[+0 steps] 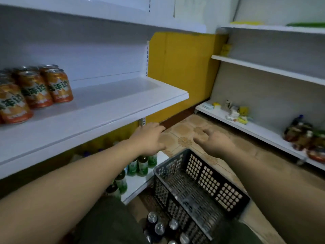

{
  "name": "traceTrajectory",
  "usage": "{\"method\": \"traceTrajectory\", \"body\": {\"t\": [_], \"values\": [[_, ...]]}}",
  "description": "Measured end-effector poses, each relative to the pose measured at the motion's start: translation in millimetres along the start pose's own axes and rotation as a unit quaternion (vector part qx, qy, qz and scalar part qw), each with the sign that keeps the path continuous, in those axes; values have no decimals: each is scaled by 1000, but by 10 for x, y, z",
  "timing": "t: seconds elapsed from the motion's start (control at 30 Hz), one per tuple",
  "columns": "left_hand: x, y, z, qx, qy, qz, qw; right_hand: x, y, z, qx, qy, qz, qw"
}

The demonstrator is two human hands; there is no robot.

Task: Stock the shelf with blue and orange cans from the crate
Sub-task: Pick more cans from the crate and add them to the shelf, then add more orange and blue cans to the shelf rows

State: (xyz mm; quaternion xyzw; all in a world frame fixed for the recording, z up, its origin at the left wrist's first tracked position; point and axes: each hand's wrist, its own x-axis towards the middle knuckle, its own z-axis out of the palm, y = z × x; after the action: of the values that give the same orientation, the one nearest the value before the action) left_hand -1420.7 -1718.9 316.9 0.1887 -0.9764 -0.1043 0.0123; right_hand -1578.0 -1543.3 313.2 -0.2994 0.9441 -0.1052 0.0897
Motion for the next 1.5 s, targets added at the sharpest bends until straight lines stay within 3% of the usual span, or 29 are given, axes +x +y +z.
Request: {"method": "traceTrajectory", "body": {"t": [0.3, 0.73, 0.9, 1.07, 1.27, 1.4, 1.5], "values": [[276, 303, 1155, -76, -225, 7, 971, -163, 851, 602, 52, -65, 112, 990], [-211, -239, 3256, -126, -367, -32, 921, -429, 1059, 2651, 79, -226, 136, 961], [-291, -416, 3979, -152, -399, -52, 903, -527, 1097, 3475, 77, -295, 125, 944], [-286, -548, 4569, -151, -378, -47, 912, -488, 1115, 4313, 52, -346, 103, 931], [-343, -700, 5040, -133, -361, -27, 922, -412, 1092, 5072, -98, -372, -8, 923], [-415, -703, 5182, -163, -351, -29, 922, -454, 1102, 5343, -151, -346, -18, 926], [-417, -685, 5172, -187, -360, -38, 913, -461, 1104, 5327, -100, -303, -11, 948]]}}
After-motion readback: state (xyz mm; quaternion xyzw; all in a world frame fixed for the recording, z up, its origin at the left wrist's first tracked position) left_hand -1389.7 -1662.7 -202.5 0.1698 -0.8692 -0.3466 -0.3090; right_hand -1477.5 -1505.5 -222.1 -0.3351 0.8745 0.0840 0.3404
